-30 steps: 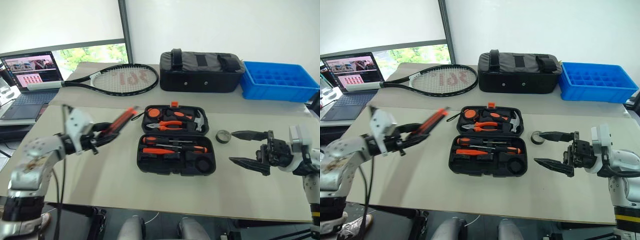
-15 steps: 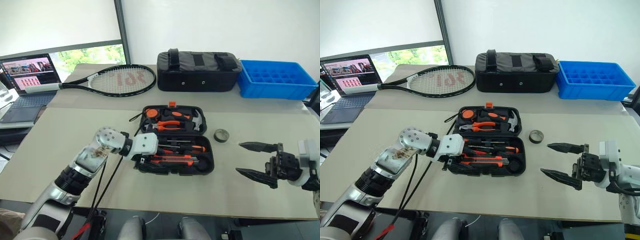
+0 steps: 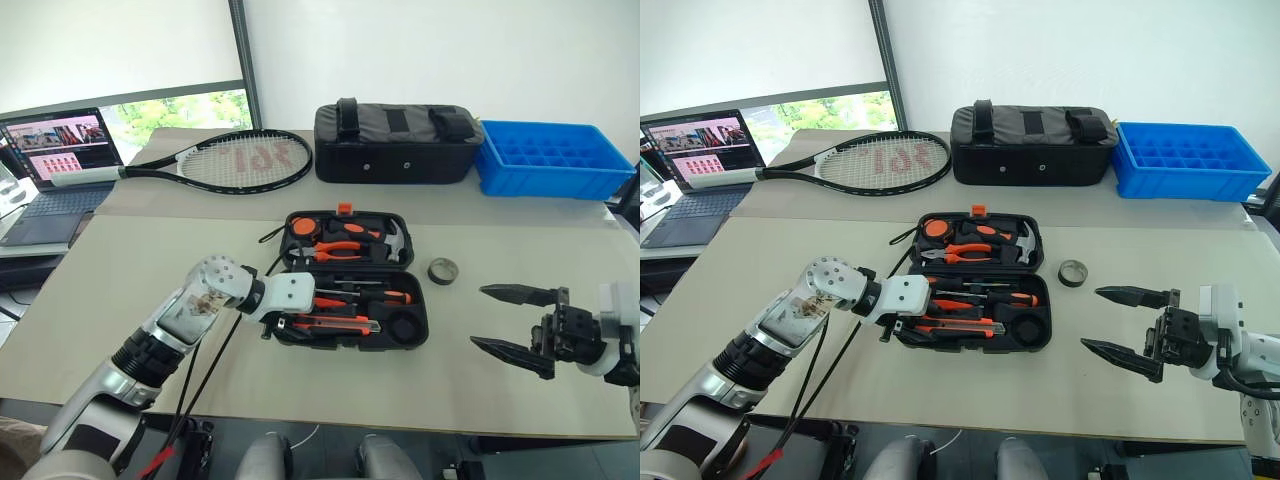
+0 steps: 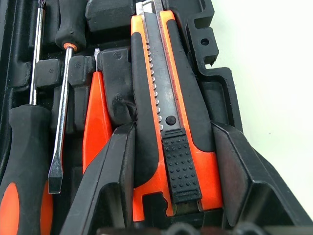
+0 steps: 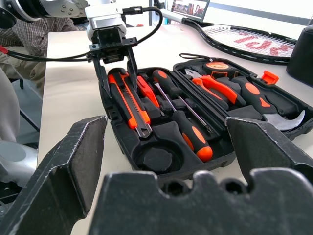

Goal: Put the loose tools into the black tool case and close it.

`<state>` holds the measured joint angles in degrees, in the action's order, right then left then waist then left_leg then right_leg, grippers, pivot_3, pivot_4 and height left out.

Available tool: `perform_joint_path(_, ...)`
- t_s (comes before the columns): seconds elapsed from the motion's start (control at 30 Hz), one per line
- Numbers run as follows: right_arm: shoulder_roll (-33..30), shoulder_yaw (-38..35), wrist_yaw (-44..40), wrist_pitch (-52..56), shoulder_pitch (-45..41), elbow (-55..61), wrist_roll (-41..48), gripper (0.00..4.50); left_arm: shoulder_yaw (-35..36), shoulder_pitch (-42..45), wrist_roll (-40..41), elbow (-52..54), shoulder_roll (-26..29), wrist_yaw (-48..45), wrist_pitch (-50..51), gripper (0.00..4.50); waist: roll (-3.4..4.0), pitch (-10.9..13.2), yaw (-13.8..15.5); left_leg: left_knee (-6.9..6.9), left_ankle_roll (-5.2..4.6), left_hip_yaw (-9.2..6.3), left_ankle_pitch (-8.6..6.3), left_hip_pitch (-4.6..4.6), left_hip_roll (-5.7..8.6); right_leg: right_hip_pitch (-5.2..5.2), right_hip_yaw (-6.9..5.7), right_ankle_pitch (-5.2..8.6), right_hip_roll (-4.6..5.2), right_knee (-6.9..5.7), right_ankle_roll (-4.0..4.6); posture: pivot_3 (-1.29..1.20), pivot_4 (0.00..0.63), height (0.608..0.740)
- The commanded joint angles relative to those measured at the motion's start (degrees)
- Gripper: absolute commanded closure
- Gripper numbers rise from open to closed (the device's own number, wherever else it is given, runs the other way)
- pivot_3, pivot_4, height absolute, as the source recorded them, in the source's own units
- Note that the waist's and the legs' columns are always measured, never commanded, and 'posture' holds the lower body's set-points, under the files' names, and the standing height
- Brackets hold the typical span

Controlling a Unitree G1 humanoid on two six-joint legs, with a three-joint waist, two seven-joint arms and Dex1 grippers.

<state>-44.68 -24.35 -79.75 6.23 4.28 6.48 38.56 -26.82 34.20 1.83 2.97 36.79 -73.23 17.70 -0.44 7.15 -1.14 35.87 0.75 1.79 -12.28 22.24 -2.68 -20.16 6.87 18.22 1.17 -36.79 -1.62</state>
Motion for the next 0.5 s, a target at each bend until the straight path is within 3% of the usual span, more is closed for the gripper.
perform_joint_path(0.03, -0.15, -1.06, -0.45, -1.50, -1.29, 0.05, 0.89, 0.00, -0.96, 0.83, -1.10, -0.29, -0.57, -0.44, 0.40, 2.72, 0.01, -0.01, 0.14, 0.00, 0.00, 0.00, 0.00, 0.00, 0.00, 0.01, 0.00, 0.00, 0.00, 0.00, 0.00, 0.00, 0.150, 0.707)
perform_joint_path(0.13, -0.08, -0.96, -0.71, -1.77, -1.54, -0.46, 0.70, 0.00, -0.90, 1.07, -1.23, -1.45, -0.89, -0.62, 0.38, 2.72, 0.01, -0.01, 0.30, 0.01, 0.00, 0.00, 0.00, 0.00, 0.01, 0.01, 0.00, 0.00, 0.01, 0.01, 0.00, 0.00, 0.150, 0.707)
perform_joint_path(0.2, 0.00, -1.08, -0.86, -2.04, -1.29, -0.63, 0.66, 0.00, -0.53, 1.35, -1.47, -2.43, -0.80, -0.43, -0.05, 1.72, 0.02, -0.01, 0.36, 0.01, 0.00, 0.00, 0.00, 0.01, 0.02, 0.02, 0.00, 0.00, 0.01, 0.02, 0.00, 0.00, 0.150, 0.707)
perform_joint_path(0.37, 0.11, -1.33, -1.18, -2.64, -0.88, -1.20, 0.49, 0.00, 2.36, 2.04, -0.86, -2.51, -1.15, 1.60, -2.00, 0.17, 0.03, -0.02, 0.13, -0.01, -0.01, -0.01, -0.01, 0.00, 0.01, 0.02, 0.02, 0.00, 0.00, 0.02, 0.01, 0.00, 0.150, 0.707)
perform_joint_path(0.5, 0.14, -1.44, -1.38, -3.01, -0.73, -1.58, 0.29, 0.00, 5.78, 2.07, 3.07, 0.16, -0.70, 0.25, -1.05, 0.02, 0.03, -0.01, 0.13, 0.00, -0.01, -0.01, 0.00, 0.00, 0.01, 0.01, 0.01, 0.00, 0.00, -0.01, 0.00, 0.00, 0.150, 0.707)
